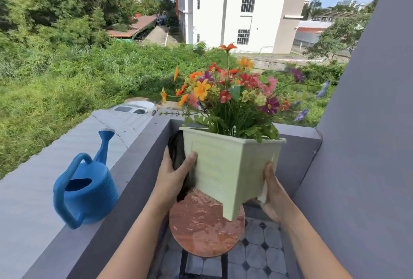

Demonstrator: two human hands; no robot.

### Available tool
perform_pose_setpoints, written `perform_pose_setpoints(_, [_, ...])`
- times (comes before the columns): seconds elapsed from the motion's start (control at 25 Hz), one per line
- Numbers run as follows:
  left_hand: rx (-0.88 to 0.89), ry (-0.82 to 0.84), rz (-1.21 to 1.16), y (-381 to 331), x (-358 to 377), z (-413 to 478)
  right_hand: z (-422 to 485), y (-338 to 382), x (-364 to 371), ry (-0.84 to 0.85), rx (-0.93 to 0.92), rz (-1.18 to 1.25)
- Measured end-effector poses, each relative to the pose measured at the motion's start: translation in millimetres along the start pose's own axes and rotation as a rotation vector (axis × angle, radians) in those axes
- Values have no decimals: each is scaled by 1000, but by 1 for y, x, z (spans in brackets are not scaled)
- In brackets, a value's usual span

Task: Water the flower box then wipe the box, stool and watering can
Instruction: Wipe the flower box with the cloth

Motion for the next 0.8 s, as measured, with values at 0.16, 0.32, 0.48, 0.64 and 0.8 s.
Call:
perform_pose_setpoints(0.16, [22, -63, -162, -4, -6, -18, -3, 17, 6, -11, -8, 21])
perform_pose_setpoints(0.32, [37, -245, -227, -4, -21, -26, -10, 28, 21, 16, -103, 121])
perform_pose_setpoints(0.48, [109, -318, -154, -17, -24, -28, -15, 22, 36, -5, -121, 99])
perform_pose_setpoints(0.64, [205, -316, 18, -34, -12, -34, -27, 17, 51, 76, -63, 78])
perform_pose_setpoints(0.8, [267, -338, 222, -41, -3, -52, -33, 11, 53, 75, -98, -68])
Point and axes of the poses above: each hand's wrist, its own z-axis towards the middle knuckle, its own x-axis out of the palm, y = z × x, the point moved 7 cm from there along z, towards the middle knuckle, and after that the axes turned 8 degrees about -y, right-handed, at the moved point
